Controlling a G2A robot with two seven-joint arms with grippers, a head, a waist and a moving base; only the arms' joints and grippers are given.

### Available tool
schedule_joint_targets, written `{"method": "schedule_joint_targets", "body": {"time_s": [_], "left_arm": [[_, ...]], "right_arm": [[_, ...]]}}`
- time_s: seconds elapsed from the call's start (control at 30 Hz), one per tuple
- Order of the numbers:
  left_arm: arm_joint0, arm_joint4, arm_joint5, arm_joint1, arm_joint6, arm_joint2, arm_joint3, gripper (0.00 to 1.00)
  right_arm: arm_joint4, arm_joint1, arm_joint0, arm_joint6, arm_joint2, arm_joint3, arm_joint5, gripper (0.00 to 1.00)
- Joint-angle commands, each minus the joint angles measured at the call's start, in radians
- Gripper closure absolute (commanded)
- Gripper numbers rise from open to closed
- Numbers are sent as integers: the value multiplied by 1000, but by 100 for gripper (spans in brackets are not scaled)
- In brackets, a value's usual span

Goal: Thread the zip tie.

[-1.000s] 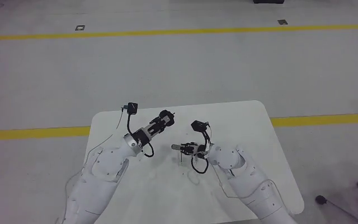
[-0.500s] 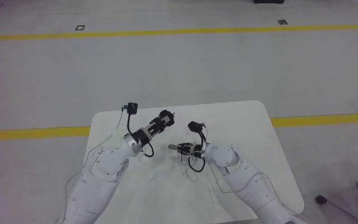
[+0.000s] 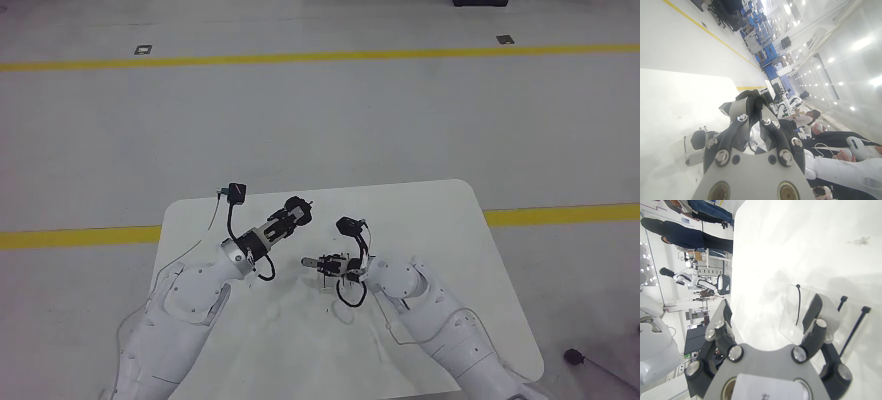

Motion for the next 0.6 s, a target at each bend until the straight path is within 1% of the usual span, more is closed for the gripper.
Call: {"method": "schedule_joint_targets", "body": {"time_s": [0.0, 0.23, 0.53, 0.57], "left_arm": [[0, 0, 0, 0, 0, 0, 0, 100], [0, 0, 0, 0, 0, 0, 0, 100], [0, 0, 0, 0, 0, 0, 0, 100], [0, 0, 0, 0, 0, 0, 0, 100]], "right_arm": [[3, -1, -1, -10, -2, 2, 2, 0], [24, -3, 7, -12, -9, 15, -8, 0], [58, -10, 28, -12, -29, 63, -22, 0], [60, -10, 30, -13, -31, 68, -23, 4]]}}
